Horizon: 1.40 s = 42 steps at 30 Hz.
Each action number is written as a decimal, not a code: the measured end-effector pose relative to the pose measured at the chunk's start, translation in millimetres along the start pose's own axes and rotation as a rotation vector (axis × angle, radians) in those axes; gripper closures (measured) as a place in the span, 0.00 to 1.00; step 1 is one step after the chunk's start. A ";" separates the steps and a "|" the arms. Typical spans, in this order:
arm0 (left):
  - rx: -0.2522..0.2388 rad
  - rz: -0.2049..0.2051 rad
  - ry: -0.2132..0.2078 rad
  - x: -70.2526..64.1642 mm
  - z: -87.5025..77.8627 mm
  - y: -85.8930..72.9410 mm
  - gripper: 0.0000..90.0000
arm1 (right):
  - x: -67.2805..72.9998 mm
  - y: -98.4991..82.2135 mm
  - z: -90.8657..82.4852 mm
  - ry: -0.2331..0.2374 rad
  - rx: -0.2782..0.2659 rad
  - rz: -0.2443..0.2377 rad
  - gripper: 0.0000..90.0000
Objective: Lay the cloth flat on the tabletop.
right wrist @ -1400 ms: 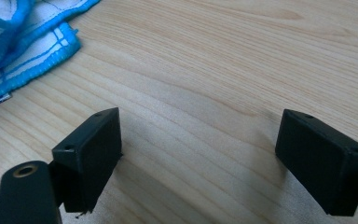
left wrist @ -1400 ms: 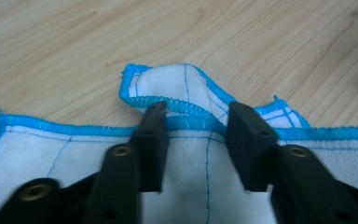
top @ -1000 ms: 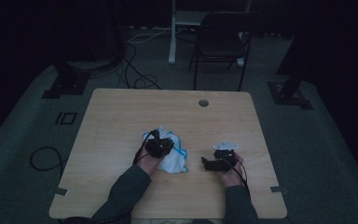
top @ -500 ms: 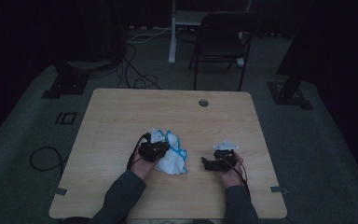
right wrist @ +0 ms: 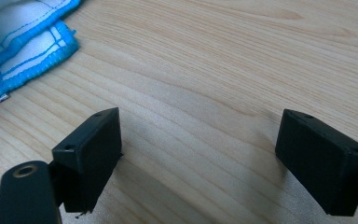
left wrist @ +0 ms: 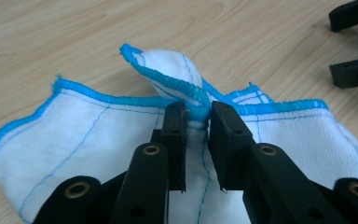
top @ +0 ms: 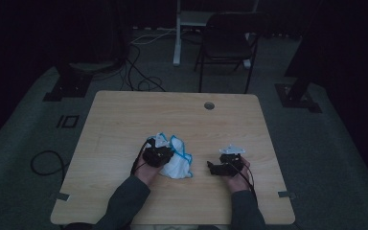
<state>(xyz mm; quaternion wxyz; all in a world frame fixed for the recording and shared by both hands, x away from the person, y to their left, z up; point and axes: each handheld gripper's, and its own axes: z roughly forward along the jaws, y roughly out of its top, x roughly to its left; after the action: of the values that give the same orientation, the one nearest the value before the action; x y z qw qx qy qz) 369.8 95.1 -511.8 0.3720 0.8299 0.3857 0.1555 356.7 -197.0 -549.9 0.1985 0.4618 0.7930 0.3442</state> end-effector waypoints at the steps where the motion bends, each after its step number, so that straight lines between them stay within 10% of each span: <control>1: 0.003 0.001 0.003 -0.3 1.1 -0.8 0.84 | 0.0 0.0 0.0 0.000 0.000 0.000 0.16; 22: -0.085 -0.035 0.033 6.0 -51.3 -33.2 0.94 | 1.0 -0.3 -0.6 -0.002 -0.003 0.002 0.19; 42: -0.085 -0.064 0.049 8.6 -73.5 -64.6 0.95 | 21.1 13.9 -12.9 0.053 -0.061 -0.025 0.60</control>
<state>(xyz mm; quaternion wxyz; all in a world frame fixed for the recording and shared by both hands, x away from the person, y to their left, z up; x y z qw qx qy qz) 301.5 165.7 -510.1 0.4020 0.7966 0.4141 0.1800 346.4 -178.6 -530.9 0.1956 0.4362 0.7928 0.3781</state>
